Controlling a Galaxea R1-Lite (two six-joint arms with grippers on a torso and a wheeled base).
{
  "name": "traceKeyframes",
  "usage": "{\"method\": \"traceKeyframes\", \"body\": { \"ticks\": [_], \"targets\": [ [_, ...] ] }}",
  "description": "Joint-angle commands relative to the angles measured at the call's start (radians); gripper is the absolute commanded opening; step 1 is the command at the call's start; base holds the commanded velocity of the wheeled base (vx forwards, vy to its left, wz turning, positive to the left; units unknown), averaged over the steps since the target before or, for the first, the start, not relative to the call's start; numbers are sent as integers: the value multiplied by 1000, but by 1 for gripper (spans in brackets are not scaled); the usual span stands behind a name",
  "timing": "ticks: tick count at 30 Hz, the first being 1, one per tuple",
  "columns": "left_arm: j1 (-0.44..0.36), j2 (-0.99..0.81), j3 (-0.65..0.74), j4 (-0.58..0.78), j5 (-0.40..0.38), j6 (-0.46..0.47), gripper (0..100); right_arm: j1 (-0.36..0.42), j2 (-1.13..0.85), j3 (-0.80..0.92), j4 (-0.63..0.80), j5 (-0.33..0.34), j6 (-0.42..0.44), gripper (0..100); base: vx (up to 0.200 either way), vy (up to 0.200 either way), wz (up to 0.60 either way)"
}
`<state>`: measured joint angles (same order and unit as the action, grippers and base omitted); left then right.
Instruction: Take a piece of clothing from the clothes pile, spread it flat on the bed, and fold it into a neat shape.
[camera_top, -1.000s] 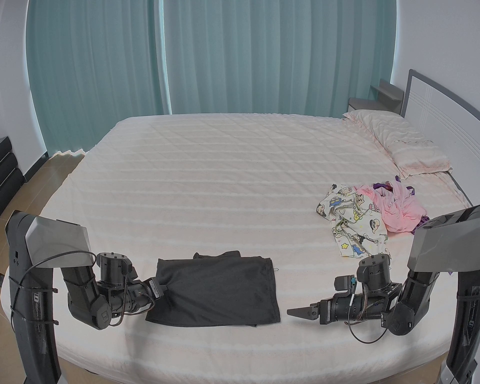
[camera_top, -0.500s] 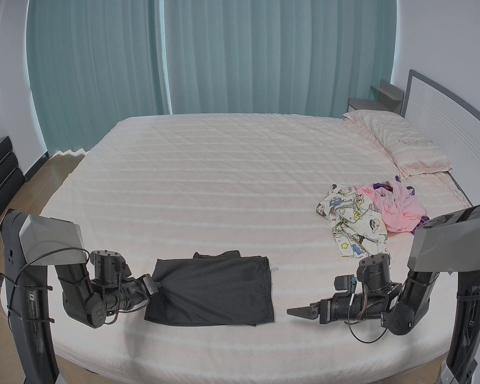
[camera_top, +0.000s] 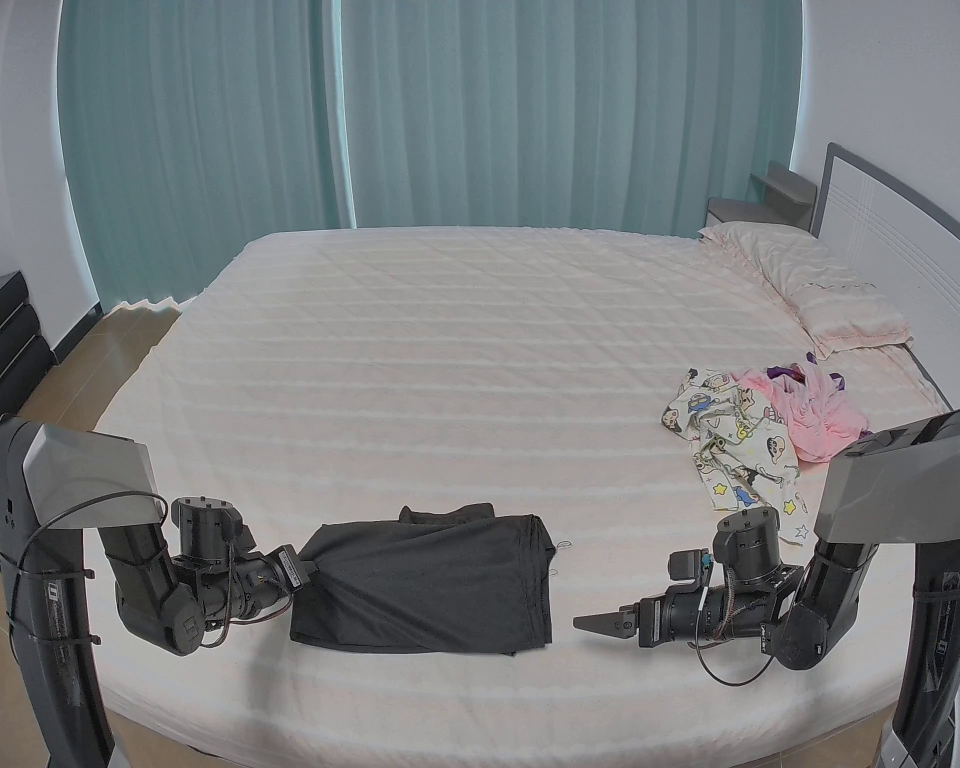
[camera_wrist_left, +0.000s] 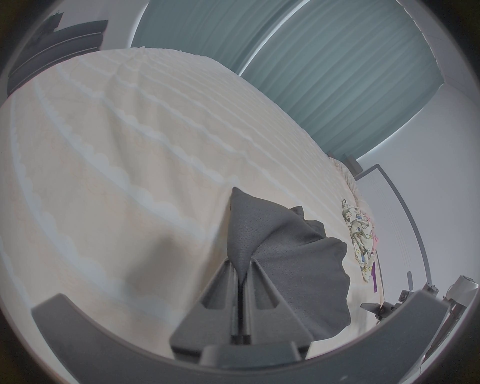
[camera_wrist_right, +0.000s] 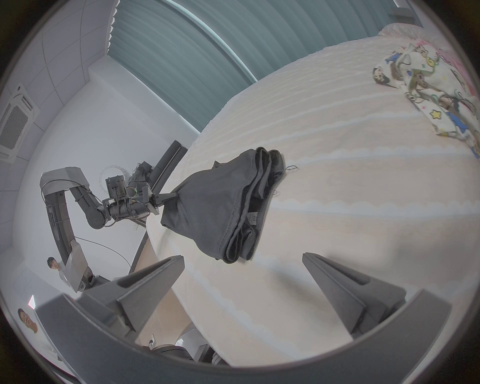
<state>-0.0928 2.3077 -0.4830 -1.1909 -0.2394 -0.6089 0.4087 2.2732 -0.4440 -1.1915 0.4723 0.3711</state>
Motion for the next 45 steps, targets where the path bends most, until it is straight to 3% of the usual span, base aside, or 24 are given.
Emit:
{"method": "traceKeyframes", "body": {
  "ticks": [1, 21, 34, 35, 40, 45],
  "targets": [
    [8, -13, 4, -1, 0, 0, 0, 1, 5, -1, 0, 0, 0, 100, 0, 200, 0],
    [34, 1, 4, 4, -1, 3, 0, 1, 3, -10, 0, 0, 2, 100, 0, 200, 0],
    [25, 10, 14, 0, -11, 3, 0, 16, 17, -19, 0, -3, 0, 100, 0, 0, 0],
    [24, 12, 12, -1, -11, 3, 100, 19, 19, -22, 0, -3, 2, 100, 0, 0, 0],
    [24, 6, 27, -10, -12, 1, 100, 61, 45, -45, -2, -12, 3, 100, 0, 0, 0],
    [18, -53, 50, -15, -24, -8, 100, 167, 88, -104, -37, -115, 140, 100, 0, 0, 0]
  ]
}}
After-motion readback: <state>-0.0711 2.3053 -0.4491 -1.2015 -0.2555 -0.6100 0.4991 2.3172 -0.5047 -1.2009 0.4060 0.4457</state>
